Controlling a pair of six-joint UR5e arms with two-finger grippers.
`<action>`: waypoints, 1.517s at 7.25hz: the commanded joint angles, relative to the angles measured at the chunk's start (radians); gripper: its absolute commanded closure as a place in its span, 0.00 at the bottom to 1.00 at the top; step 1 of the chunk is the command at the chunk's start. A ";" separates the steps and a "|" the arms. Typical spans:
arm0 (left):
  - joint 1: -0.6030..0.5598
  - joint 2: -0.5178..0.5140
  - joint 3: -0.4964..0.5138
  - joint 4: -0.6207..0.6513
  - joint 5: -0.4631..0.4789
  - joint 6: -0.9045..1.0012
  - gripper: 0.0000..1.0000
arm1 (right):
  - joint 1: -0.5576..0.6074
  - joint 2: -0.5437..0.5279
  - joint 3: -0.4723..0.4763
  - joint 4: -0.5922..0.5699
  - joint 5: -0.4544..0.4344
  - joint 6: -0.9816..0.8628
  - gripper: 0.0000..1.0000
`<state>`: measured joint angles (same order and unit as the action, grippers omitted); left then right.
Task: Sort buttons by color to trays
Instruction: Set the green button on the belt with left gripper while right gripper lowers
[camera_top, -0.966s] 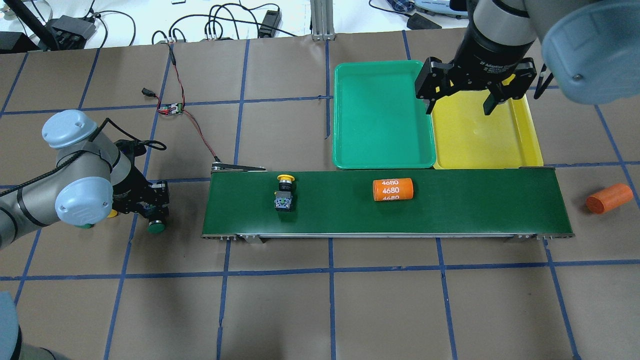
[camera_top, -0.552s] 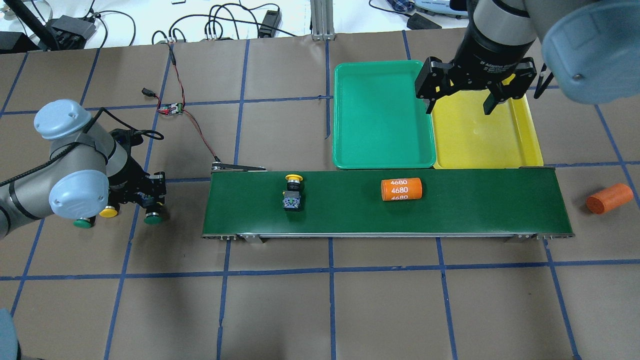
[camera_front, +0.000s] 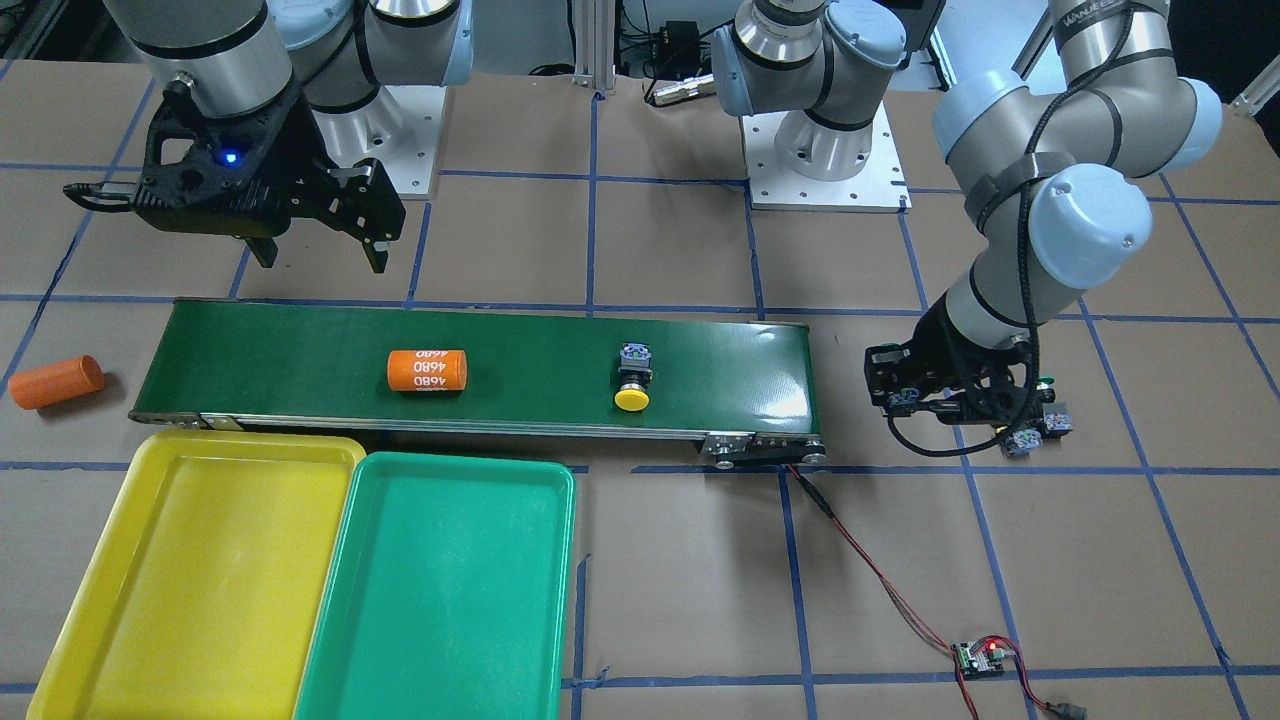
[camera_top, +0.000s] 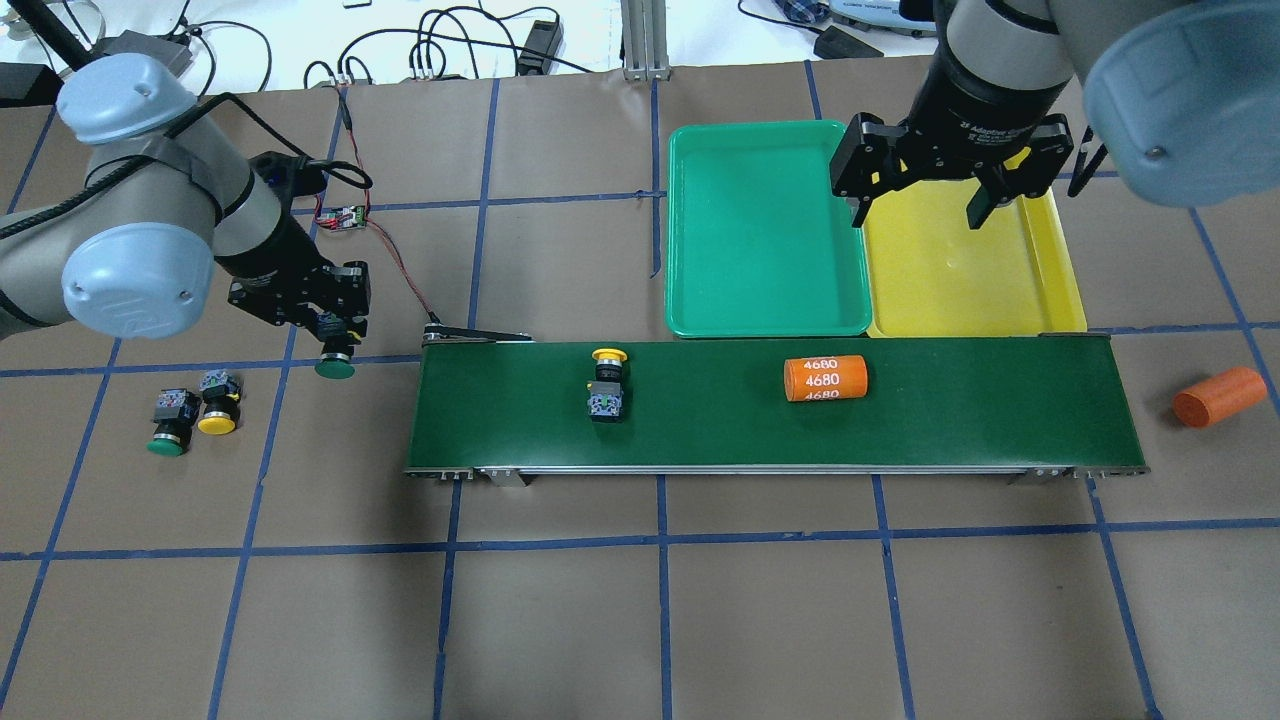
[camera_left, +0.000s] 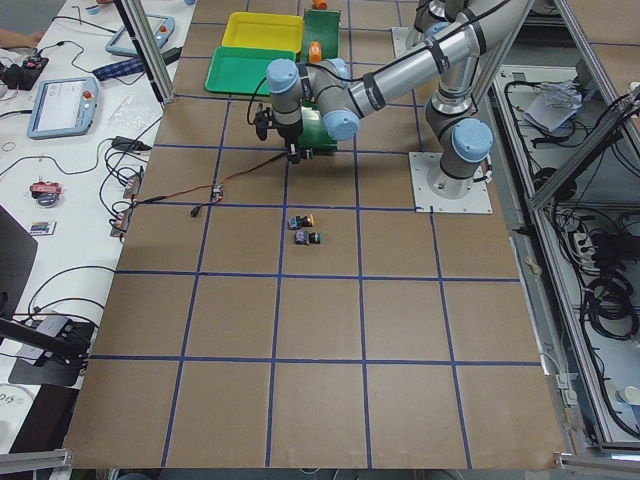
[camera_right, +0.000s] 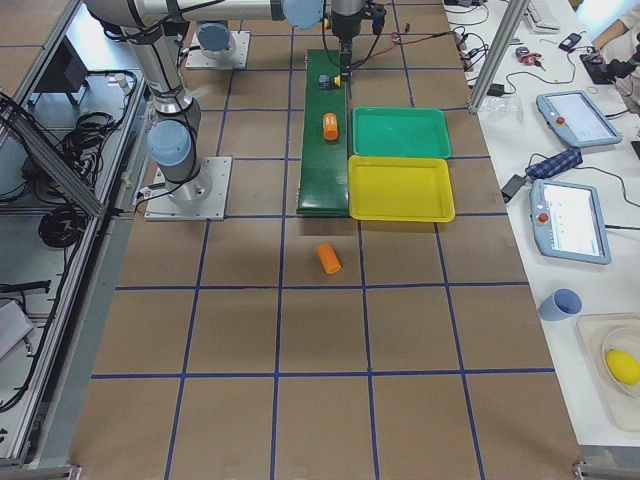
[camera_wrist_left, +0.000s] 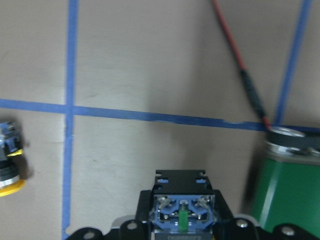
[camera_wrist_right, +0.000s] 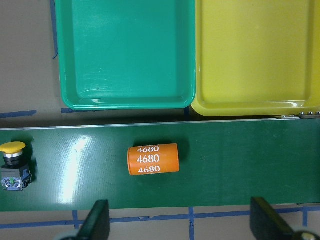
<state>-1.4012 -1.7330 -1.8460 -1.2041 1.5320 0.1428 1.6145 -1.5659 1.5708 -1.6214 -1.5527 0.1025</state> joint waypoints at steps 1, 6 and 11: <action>-0.105 -0.017 -0.002 -0.002 -0.001 0.003 1.00 | -0.002 0.001 0.000 -0.001 -0.007 -0.001 0.00; -0.142 -0.033 -0.077 0.092 0.000 0.009 1.00 | 0.002 0.018 0.002 0.009 -0.013 0.008 0.00; -0.145 -0.069 -0.082 0.104 -0.030 -0.002 1.00 | 0.008 0.139 0.102 -0.030 -0.004 0.003 0.07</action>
<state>-1.5458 -1.7986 -1.9281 -1.1013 1.5226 0.1429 1.6222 -1.4344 1.6165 -1.6066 -1.5607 0.1085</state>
